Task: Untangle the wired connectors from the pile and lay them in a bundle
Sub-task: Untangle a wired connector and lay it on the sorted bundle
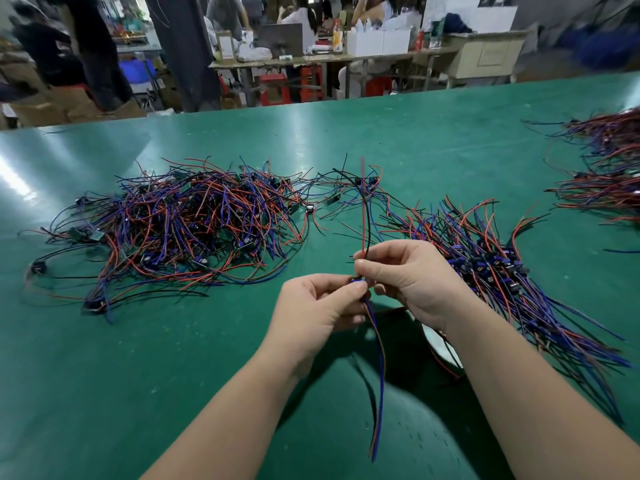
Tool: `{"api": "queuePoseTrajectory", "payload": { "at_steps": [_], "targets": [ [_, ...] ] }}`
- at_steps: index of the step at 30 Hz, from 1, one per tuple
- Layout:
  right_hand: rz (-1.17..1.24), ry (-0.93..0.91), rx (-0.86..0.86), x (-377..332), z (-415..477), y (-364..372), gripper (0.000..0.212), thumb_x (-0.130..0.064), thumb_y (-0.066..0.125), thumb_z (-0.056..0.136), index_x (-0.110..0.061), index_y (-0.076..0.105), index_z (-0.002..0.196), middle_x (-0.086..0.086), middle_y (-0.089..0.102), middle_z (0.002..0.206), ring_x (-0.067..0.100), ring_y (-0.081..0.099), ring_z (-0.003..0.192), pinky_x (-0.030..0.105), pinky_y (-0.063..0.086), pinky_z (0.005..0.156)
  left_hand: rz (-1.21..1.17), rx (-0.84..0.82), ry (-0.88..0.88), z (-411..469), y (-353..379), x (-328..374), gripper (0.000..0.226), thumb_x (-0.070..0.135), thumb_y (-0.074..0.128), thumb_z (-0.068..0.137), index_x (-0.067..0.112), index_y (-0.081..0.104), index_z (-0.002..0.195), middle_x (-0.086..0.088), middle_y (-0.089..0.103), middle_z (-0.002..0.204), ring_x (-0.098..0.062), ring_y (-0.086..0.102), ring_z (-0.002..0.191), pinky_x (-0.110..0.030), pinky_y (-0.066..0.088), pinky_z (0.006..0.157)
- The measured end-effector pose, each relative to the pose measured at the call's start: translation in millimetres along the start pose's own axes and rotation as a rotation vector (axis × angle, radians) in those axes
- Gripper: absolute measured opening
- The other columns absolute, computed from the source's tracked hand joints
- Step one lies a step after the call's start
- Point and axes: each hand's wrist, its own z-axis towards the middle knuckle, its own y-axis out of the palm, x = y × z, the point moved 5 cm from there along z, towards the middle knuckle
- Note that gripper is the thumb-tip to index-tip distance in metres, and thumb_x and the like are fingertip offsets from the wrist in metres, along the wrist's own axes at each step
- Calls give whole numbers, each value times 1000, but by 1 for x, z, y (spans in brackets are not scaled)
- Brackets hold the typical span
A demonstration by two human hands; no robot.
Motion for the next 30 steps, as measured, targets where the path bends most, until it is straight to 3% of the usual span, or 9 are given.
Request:
{"api": "queuePoseTrajectory", "payload": {
  "at_steps": [10,14,16,20,25,30],
  "targets": [
    [99,121,-100,0,-3,0,23,-9,73,55,-9,68,78,-3,68,64,5,61,57,13,47,52,-16,-112,-40,-5,1,5,7,15,73,71,9,77,72,-14,72,73,-17,69,63,-22,56,57],
    [90,103,-115,-1,-4,0,21,-6,72,56,-6,63,75,-2,65,61,5,58,53,13,46,51,-1,-116,-35,-6,3,6,14,19,75,64,8,76,72,-14,71,71,-18,68,63,-23,56,59],
    [97,91,-99,-1,-3,-1,17,-5,72,60,-6,60,72,-2,64,60,5,56,50,14,46,50,13,-122,-39,-6,4,7,7,15,75,68,9,76,71,-14,71,71,-18,69,64,-23,56,58],
    [130,73,1,-2,-1,-9,15,1,68,74,-7,57,68,1,63,56,9,60,48,16,48,46,70,-181,-100,-7,4,7,13,2,70,78,8,73,67,-16,72,75,-19,70,62,-25,56,56],
    [232,30,130,-11,1,-26,15,-2,69,70,-9,56,71,2,64,55,13,65,50,18,52,48,192,-341,-203,-14,10,3,23,-1,69,81,12,75,62,-13,72,73,-17,69,61,-25,56,57],
    [280,-4,300,-16,2,-53,16,-1,69,78,-10,57,73,0,65,57,12,65,50,17,50,47,283,-446,-276,-20,13,-5,16,0,73,78,11,73,66,-15,71,76,-19,68,64,-26,56,61]
  ]
}}
